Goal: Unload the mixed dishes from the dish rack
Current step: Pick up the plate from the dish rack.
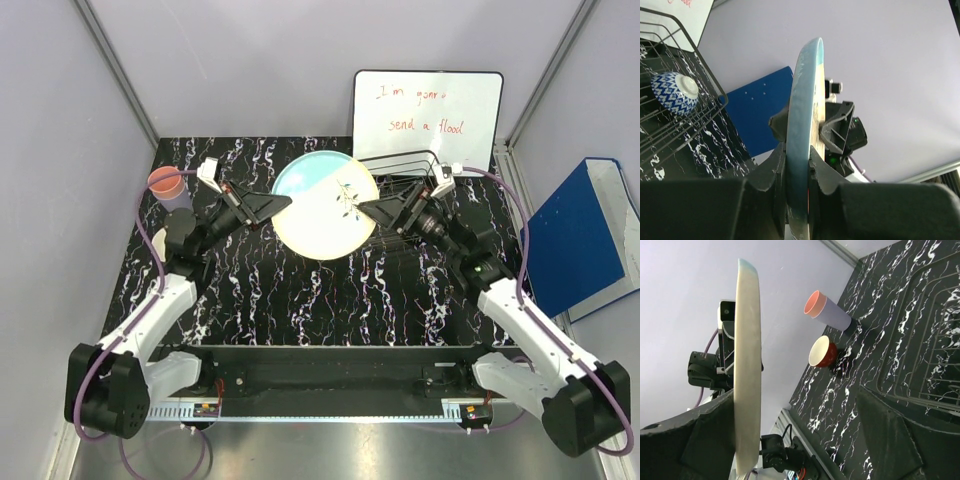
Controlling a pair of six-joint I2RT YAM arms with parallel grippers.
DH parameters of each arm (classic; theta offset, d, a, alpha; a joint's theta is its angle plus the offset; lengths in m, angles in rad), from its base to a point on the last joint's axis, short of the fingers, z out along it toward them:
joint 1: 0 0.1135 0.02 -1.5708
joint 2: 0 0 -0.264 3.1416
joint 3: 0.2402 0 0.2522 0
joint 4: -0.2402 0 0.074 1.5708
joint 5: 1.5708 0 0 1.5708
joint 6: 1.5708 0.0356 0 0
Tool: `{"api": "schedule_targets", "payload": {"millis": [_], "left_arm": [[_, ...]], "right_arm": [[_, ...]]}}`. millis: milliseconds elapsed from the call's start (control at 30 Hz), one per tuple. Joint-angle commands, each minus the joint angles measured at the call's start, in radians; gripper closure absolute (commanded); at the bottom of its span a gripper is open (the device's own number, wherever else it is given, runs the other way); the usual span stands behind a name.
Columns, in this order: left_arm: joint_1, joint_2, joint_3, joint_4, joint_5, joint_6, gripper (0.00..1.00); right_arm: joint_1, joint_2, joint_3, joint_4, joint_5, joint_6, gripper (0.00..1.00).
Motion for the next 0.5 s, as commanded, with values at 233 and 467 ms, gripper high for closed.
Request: {"api": "schedule_targets", "payload": {"millis": [233,467], "left_arm": [[-0.040,-0.013,0.056,0.105,0.018,0.027,1.00],[-0.040,-0.036,0.154,-0.097,0.005,0.159,0.93]], "right_arm": [[0.086,0.184,0.180,0.045,-0.090,-0.024,0.52],[0.097,0.149,0.163,0.016,-0.046,-0.044,1.00]]}}
